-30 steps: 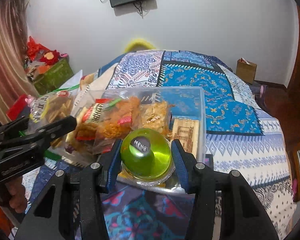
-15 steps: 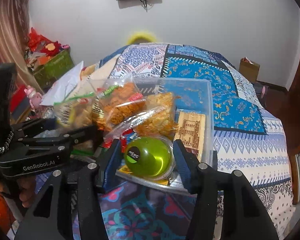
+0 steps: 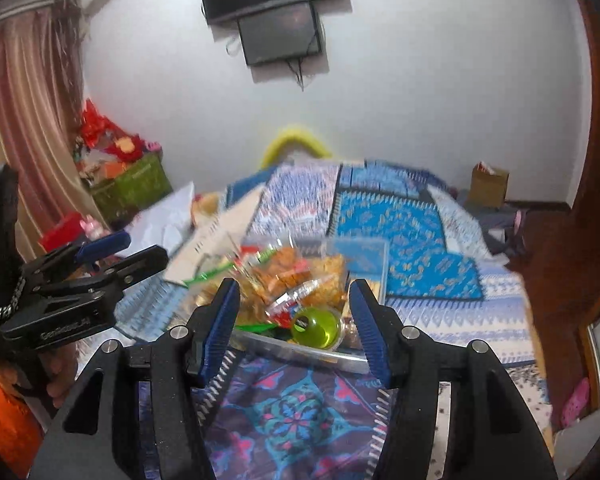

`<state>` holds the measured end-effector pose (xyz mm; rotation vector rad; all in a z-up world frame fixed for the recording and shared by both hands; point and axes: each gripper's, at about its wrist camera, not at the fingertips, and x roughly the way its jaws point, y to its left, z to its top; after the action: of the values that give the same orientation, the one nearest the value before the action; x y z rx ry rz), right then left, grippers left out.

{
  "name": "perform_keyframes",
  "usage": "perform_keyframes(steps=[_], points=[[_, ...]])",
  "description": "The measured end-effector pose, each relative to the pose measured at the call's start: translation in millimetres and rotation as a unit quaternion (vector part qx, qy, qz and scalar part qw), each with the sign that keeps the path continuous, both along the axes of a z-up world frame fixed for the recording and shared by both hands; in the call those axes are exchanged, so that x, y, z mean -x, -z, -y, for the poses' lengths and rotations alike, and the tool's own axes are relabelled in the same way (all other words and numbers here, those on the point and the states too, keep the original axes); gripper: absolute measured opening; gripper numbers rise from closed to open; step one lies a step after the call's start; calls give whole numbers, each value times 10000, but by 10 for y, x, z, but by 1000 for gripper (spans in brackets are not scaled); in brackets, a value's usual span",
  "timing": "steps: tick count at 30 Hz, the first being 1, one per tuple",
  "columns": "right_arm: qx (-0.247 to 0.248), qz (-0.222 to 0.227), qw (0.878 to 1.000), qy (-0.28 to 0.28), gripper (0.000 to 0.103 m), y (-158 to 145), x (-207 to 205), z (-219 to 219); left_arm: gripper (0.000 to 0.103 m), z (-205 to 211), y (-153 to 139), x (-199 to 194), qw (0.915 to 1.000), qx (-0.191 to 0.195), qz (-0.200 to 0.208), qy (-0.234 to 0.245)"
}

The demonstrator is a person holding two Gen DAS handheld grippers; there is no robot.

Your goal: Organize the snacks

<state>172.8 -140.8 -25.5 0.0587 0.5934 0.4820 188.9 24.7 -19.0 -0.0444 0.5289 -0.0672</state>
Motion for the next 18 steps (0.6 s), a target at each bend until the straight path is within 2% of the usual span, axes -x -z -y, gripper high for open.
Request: perform_keyframes(steps=[7, 8, 9, 11, 13, 16, 18], points=[[-287, 660, 9974, -13, 54, -467, 597, 93, 82, 39, -456, 715, 9977, 83, 664, -106], [-314, 718, 9969, -15, 58, -493, 648, 103, 83, 43, -510, 826, 9970, 85, 765, -127], [-340, 798, 9962, 7, 69, -525, 722, 107, 86, 44, -540, 892, 9964, 78, 833, -133], [-371, 1045, 9937, 134, 83, -580, 880, 113, 91, 52, -595, 1028, 9951, 60, 974, -137], [-346, 1205, 9919, 179, 85, -614, 1004, 101, 96, 64, -630, 1142, 9940, 39, 1083, -158], [-287, 1239, 9918, 139, 87, -620, 1082, 73, 100, 70, -654, 1288, 9924, -23, 1209, -232], [-238, 1277, 9913, 200, 100, -595, 1104, 62, 101, 79, -657, 1345, 9918, -3, 1257, -233]])
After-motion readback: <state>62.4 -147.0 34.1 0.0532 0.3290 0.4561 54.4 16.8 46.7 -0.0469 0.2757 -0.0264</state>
